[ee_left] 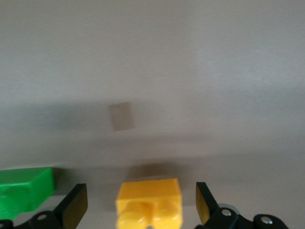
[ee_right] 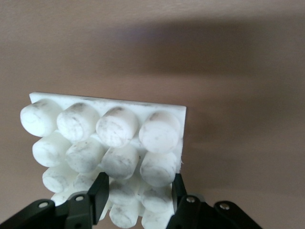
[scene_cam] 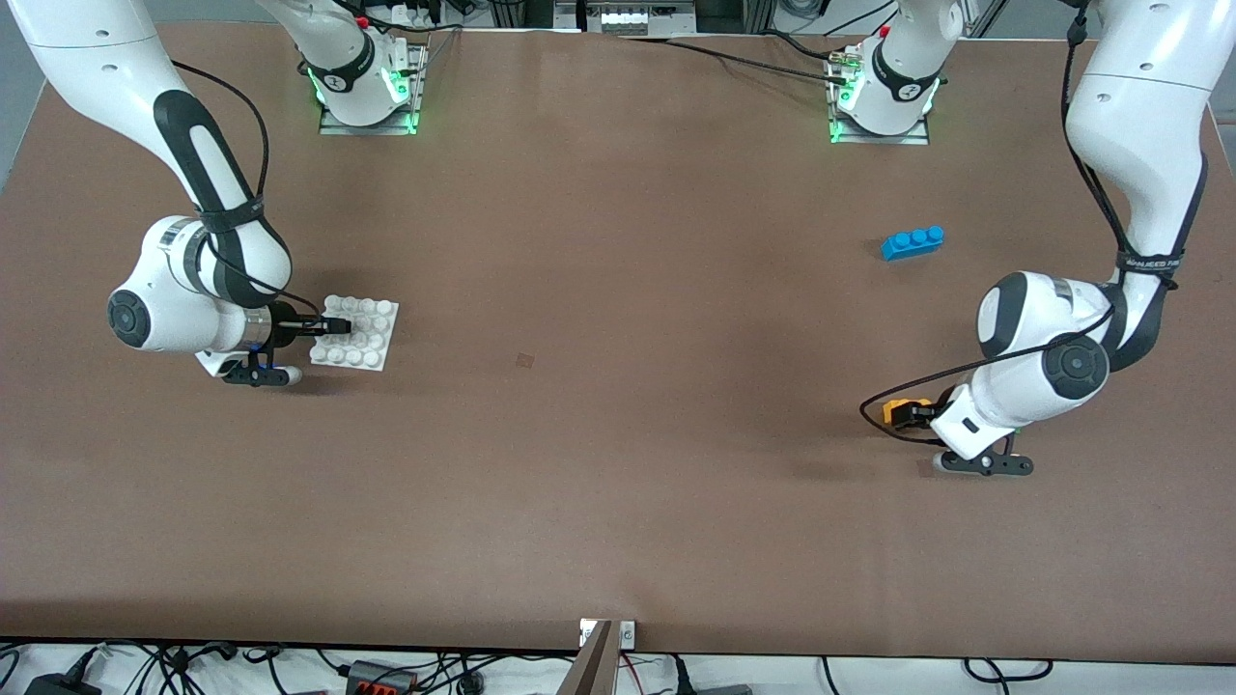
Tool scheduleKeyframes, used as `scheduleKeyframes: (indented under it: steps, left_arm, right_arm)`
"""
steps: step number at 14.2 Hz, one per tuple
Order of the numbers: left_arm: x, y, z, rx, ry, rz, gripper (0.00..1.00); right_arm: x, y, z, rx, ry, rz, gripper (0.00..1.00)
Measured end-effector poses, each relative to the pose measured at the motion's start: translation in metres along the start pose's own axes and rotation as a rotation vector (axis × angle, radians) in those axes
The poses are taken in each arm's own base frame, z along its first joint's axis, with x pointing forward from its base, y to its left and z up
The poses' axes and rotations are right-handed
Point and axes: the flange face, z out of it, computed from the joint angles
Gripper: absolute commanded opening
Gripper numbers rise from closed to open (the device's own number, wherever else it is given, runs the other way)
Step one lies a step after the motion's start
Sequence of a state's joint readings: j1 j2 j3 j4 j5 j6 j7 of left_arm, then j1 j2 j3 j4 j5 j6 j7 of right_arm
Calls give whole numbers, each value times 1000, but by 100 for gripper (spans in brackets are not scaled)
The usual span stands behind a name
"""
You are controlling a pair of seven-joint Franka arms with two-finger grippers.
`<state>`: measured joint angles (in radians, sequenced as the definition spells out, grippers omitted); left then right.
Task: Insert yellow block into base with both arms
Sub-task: 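Grasp the white base with the right gripper while the left gripper grasps the yellow brick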
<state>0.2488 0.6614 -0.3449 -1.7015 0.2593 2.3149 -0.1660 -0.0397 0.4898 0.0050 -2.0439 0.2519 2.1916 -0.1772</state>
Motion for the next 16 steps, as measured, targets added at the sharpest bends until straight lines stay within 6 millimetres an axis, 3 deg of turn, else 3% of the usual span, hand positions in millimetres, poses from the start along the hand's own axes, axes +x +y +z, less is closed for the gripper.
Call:
scheduleKeyframes:
  steps: [2,4,10,14,16]
  left_arm:
    - [0,16,4,1,-5,13,100]
    - [-1,19,10,23,-10,41,100]
    - [-3,10,17,64,-23,71,100]
    - [-13,-5,29,64,-57,61,100]
    - [-17,-4,35,62,-70,65,100]
  right_arm:
    - [0,-24,5,-12,-8,-41,51]
    - [-2,-60,12,-32,-19,-101,51]
    - [-12,-171,38,-89,-20,-176,47]
    - [-18,-260,58,-115,-3,-165,45]
    - [-21,-296,66,-122,8,-176,45]
